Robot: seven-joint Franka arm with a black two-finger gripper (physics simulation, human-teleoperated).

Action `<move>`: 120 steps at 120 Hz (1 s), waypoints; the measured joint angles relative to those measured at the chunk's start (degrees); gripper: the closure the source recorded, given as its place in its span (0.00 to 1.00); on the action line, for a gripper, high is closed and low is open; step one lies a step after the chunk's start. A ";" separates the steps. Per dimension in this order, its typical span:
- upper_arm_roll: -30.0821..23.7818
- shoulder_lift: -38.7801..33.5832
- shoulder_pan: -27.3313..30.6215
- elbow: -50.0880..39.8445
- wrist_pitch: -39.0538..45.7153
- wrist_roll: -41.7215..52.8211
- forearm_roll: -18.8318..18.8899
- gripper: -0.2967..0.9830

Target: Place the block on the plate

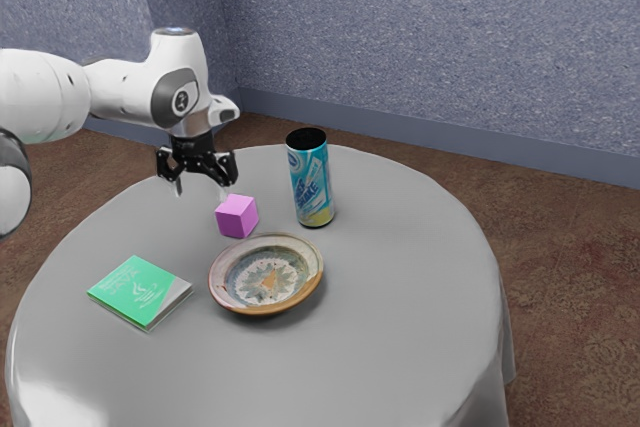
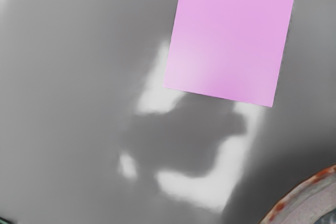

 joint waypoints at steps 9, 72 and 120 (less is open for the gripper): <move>-0.68 1.51 0.18 0.06 1.39 1.39 -0.90 0.23; -6.01 16.70 6.57 16.18 4.43 11.93 -3.96 0.23; -6.19 18.53 7.13 17.18 4.57 17.24 -5.12 0.23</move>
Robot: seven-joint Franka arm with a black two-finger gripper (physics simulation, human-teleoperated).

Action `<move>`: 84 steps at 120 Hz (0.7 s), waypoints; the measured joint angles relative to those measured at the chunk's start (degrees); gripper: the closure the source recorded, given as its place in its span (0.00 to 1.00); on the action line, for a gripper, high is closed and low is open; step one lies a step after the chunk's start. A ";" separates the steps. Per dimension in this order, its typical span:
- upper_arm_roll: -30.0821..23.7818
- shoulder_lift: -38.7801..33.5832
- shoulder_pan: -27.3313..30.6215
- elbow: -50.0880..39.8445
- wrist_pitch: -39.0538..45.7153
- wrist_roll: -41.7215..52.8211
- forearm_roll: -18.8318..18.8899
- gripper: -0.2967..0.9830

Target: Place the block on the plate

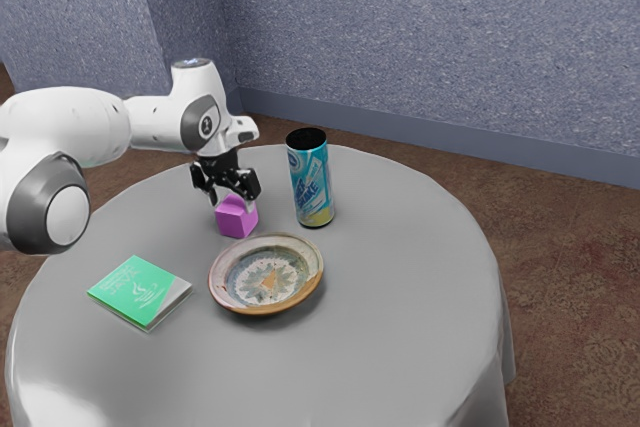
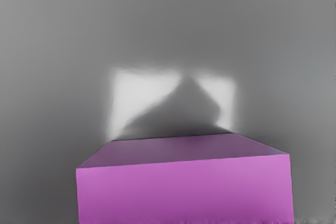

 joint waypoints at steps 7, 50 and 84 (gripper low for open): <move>0.00 0.30 0.00 -0.10 0.01 0.52 -0.46 0.23; 0.00 0.95 0.09 -0.66 0.09 2.79 -1.38 0.23; 0.01 0.93 0.24 -0.66 0.10 3.88 -1.92 0.40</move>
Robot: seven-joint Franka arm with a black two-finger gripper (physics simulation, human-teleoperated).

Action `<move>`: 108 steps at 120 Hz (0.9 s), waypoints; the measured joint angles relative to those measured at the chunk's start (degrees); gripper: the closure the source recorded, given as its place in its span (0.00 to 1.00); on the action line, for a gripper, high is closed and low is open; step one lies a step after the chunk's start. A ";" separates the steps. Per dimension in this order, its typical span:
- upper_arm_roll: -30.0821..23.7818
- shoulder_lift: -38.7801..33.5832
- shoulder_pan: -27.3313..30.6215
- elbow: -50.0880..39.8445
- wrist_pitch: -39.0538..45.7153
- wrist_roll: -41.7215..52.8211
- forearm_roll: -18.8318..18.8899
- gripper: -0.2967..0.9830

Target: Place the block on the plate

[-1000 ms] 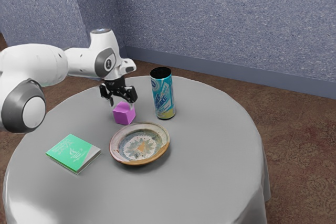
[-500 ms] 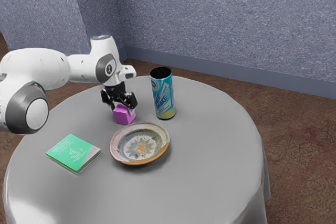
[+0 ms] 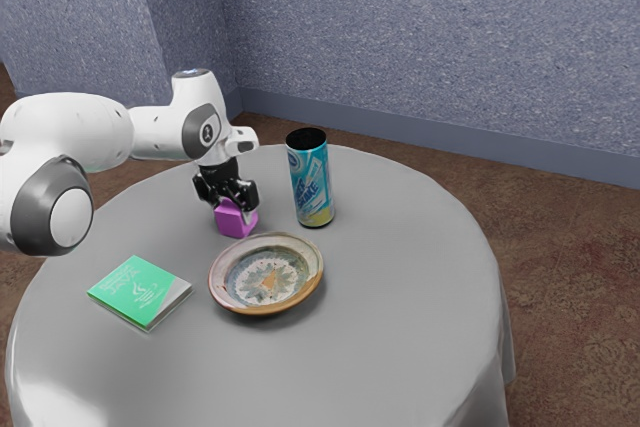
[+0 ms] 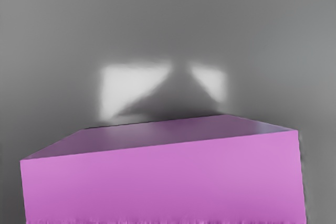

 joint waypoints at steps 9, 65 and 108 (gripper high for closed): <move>0.04 -0.02 -0.07 0.01 0.02 0.18 0.06 0.43; 0.07 -3.26 -0.82 -0.84 -0.22 0.65 0.38 0.47; -0.05 -22.48 -7.48 -20.49 -0.87 -5.57 0.46 0.48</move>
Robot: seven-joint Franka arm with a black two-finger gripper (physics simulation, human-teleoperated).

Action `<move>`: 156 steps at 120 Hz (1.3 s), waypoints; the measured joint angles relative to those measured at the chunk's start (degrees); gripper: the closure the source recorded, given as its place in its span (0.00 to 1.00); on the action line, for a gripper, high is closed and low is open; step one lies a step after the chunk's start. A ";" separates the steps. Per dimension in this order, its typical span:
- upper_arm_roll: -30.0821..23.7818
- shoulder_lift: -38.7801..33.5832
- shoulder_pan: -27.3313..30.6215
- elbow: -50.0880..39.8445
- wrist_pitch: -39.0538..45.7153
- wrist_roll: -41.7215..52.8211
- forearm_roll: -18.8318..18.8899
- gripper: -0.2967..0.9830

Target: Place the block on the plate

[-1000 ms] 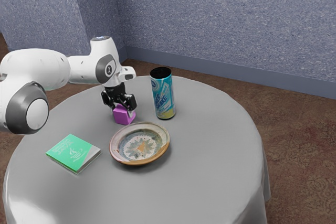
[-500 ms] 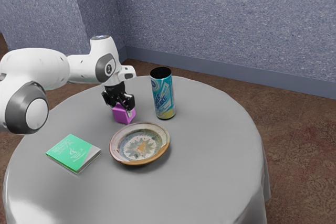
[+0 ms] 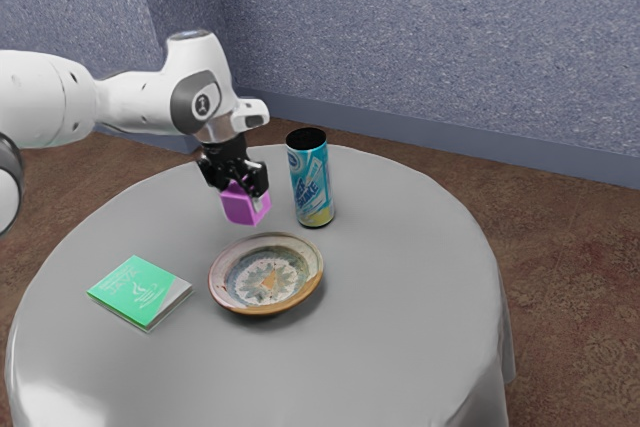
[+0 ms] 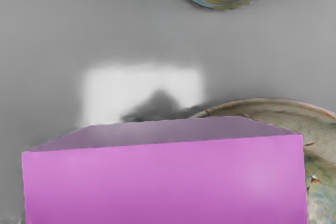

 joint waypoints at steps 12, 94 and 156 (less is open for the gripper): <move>-0.34 -2.11 -1.25 -3.38 -0.02 -2.91 -0.10 0.48; -2.12 -5.84 -2.68 -9.81 0.35 -18.62 -3.49 0.29; -1.11 -19.84 -2.95 -6.55 -6.38 -16.07 10.37 0.24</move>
